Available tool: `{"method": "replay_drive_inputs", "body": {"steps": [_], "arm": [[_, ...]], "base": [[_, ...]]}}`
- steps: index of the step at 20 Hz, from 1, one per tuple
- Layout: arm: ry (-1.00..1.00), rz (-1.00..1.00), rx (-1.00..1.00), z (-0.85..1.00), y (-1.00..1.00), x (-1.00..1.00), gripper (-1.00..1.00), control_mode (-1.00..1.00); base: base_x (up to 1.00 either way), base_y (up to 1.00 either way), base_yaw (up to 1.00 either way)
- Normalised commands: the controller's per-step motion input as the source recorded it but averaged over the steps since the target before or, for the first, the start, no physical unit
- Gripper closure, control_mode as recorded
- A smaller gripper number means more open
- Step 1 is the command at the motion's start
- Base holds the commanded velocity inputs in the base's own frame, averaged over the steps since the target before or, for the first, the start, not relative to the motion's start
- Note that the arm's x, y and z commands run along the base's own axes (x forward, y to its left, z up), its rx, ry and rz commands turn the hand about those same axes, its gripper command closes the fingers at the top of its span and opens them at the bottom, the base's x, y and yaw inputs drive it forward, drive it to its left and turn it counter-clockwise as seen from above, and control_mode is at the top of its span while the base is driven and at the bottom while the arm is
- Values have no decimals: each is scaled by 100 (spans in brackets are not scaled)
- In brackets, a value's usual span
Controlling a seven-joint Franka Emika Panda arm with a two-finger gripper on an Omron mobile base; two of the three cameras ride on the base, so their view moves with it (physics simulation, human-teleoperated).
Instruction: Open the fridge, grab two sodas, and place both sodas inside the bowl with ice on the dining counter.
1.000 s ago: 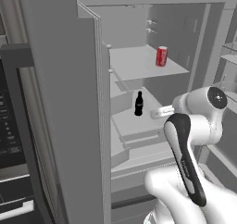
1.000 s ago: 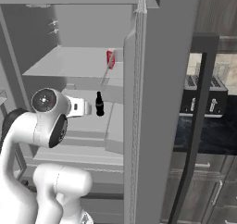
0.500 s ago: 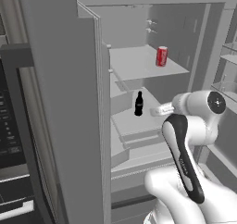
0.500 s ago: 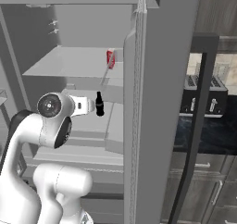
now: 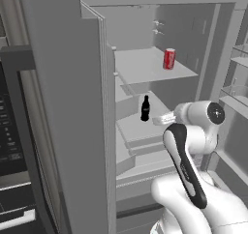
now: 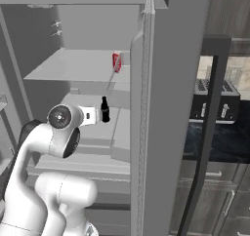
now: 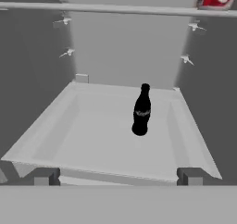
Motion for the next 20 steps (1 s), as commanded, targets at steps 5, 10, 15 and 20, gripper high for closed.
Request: {"method": "replay_drive_inputs", "body": {"steps": [5,10,15,20], "arm": [[0,0,0,-29,0,25,-100,-100],[0,0,0,-15,0,23,-100,-100],[0,0,0,-8,0,29,-100,-100],[-1,-2,0,0,0,38,-100,-100]], "base": [[0,0,0],[0,0,0],[0,0,0],[0,0,0]]}}
